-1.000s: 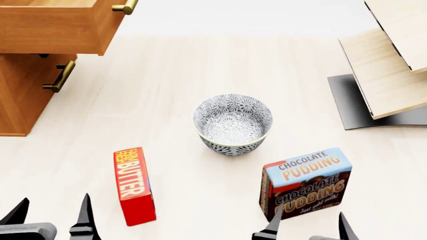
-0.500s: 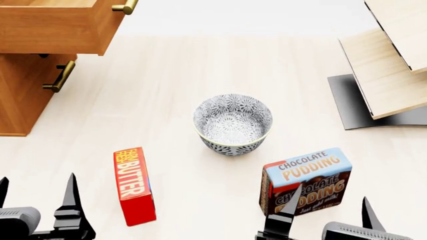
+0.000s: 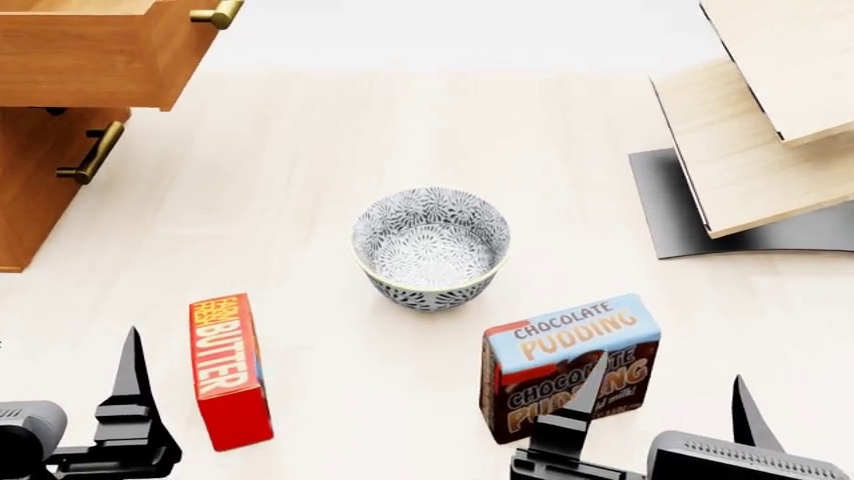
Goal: Close the top drawer of the cabinet.
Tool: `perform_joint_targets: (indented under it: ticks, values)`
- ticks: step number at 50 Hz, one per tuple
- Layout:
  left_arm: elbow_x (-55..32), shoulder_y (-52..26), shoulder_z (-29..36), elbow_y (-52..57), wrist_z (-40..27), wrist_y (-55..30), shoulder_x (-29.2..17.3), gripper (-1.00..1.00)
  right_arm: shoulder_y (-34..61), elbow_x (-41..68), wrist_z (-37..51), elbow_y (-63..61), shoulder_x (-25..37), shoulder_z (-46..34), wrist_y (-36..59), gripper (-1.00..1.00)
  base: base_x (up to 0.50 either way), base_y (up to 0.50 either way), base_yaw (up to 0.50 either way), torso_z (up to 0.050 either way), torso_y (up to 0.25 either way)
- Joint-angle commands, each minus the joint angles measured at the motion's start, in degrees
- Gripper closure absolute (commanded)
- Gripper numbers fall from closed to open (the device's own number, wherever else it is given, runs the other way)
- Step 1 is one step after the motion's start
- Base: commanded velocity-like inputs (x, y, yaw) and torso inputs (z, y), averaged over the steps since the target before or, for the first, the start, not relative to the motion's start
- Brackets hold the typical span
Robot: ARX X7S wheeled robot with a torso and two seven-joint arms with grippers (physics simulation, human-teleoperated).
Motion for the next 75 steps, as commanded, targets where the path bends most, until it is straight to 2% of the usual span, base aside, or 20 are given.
perform_joint_targets:
  ticks: [1, 12, 28, 45, 75]
  values:
    - [-0.3, -0.3, 0.5, -1.2, 0.2, 0.8, -0.1, -1.00, 0.5, 0.5, 0.4, 0.8, 0.4, 0.0, -0.4, -1.00, 0.00, -0.50, 0.00, 0.000, 0.000]
    - [-0.7, 0.1, 0.8, -1.2, 0.1, 0.7, -0.2, -1.00, 0.2, 0.6, 0.8, 0.6, 1.0, -0.6, -0.3, -1.00, 0.00, -0.48, 0.00, 0.000, 0.000]
    - [-0.7, -0.1, 1.3, -2.3, -0.1, 1.5, -0.3, -1.00, 0.5, -0.1, 1.3, 2.7, 1.2, -1.2, -2.4, -1.00, 0.38, -0.05, 0.00, 0.000, 0.000]
    - [-0.9, -0.2, 1.6, -2.7, -0.4, 2.2, -0.5, -1.00, 0.7, -0.4, 2.0, 3.4, 1.6, -1.8, -2.3, -1.00, 0.01, 0.00, 0.00, 0.000, 0.000]
    - [-1.2, -0.1, 2.4, -3.8, -0.9, 3.0, -0.8, -1.00, 0.3, -0.7, 2.3, 4.4, 2.5, -3.0, -4.3, -1.00, 0.49, 0.00, 0.00, 0.000, 0.001]
